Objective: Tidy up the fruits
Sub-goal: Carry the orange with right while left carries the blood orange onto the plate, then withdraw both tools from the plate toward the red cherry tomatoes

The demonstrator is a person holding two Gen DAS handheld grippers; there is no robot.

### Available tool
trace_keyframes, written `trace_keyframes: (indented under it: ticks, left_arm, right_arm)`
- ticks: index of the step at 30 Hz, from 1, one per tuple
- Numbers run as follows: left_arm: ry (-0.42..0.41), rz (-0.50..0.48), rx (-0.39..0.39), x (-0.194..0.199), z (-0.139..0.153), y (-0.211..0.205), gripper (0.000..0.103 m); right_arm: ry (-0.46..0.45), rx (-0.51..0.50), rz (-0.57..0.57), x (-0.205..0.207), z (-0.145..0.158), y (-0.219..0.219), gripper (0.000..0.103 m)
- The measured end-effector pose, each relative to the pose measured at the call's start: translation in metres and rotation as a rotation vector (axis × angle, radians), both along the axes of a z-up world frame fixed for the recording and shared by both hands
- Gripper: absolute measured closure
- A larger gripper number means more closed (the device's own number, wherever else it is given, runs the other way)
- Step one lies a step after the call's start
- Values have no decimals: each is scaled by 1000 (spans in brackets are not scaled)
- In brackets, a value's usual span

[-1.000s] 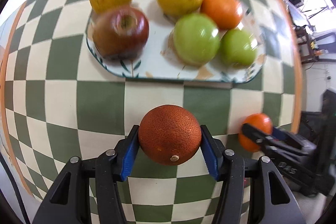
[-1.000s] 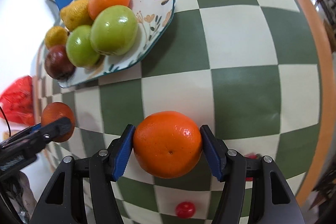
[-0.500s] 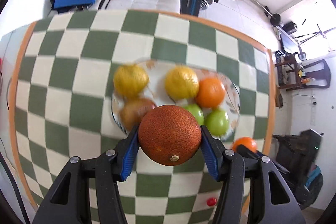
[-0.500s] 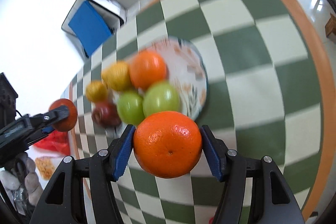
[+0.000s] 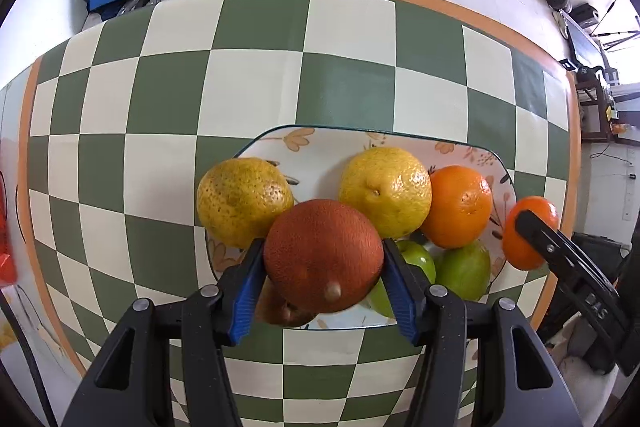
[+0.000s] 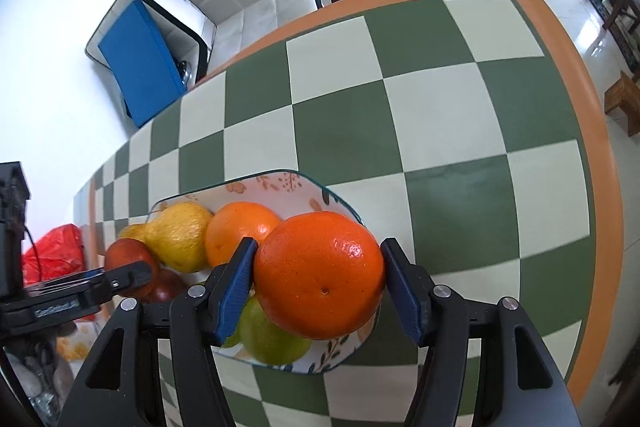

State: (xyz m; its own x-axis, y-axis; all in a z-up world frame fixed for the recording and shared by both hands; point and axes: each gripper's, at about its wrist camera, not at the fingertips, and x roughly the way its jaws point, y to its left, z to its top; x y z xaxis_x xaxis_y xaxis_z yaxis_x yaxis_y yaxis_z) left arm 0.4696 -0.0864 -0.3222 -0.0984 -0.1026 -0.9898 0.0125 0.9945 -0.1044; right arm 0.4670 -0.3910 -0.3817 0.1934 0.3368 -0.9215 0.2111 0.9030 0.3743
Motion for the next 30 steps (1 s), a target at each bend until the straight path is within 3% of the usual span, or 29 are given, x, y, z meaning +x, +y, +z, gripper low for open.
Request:
trace_keyframes:
  ticks: [3, 7, 15, 17, 19, 23, 30]
  left_arm:
    - [6, 5, -16, 1, 1, -1, 45]
    - [6, 4, -20, 2, 1, -3, 31]
    - [2, 11, -58, -6, 8, -2, 31]
    - [-25, 13, -57, -11, 18, 0, 27]
    - [-63, 9, -42, -16, 30, 3, 13]
    - [-170, -18, 29, -38, 53, 9, 8]
    - [-285, -8, 115, -88, 74, 21, 6]
  right_arm:
    - [18, -6, 9, 4, -6, 3, 37]
    - [28, 1, 2, 0, -10, 5, 33]
    - [-23, -46, 28, -12, 19, 9, 24]
    - [-44, -79, 43, -19, 31, 13, 17]
    - [-70, -127, 61, -28, 44, 18, 12]
    - [-106, -220, 93, -53, 66, 33, 7]
    - [-151, -294, 111, -103, 95, 51, 6]
